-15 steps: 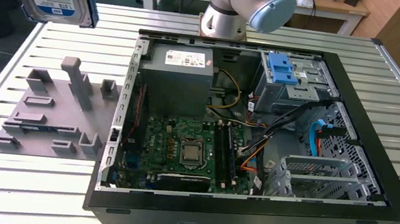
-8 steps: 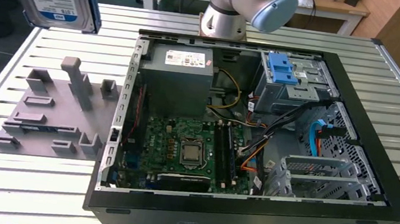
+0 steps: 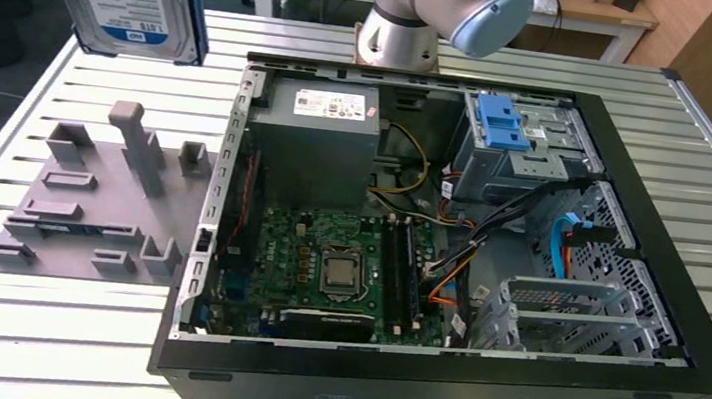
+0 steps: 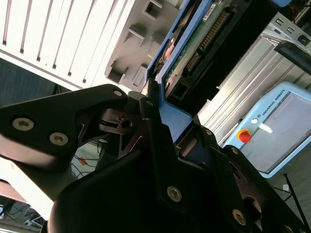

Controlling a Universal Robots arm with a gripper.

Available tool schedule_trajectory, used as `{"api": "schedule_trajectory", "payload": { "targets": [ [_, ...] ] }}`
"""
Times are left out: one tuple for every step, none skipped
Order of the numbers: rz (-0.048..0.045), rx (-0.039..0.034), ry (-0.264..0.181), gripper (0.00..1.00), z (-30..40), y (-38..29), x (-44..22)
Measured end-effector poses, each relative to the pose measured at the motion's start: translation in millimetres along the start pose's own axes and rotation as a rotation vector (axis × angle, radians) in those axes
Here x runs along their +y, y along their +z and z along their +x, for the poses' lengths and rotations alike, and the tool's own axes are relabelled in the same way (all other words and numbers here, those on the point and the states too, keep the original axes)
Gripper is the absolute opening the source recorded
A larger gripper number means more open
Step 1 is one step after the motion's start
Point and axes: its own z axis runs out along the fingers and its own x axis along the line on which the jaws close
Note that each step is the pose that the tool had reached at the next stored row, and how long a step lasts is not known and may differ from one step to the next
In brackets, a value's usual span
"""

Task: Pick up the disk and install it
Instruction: 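Pick up the disk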

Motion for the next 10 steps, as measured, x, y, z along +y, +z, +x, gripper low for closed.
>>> {"api": "schedule_trajectory", "payload": {
  "targets": [
    [-0.0001,0.0,0.0,0.36,0.4,0.0,-0.5],
    [0.0,-0.0001,0.0,0.36,1.0,0.1,-0.7],
    [-0.0001,0.0,0.0,0.36,1.8,0.1,-0.7],
    [-0.0001,0.0,0.0,0.36,2.9,0.1,-0.8],
    [0.0,-0.0001,0.0,0.36,4.2,0.2,-0.9],
    [-0.0001,0.0,0.0,0.36,5.6,0.2,-0.9],
    [-0.0001,0.0,0.0,0.36,7.0,0.2,-0.9],
    [-0.0001,0.0001,0.0,0.36,8.0,0.1,-1.0],
    [-0.0001,0.0,0.0,0.36,8.7,0.2,-1.0],
    [-0.0001,0.0,0.0,0.36,8.8,0.1,-1.0]
  ]
}}
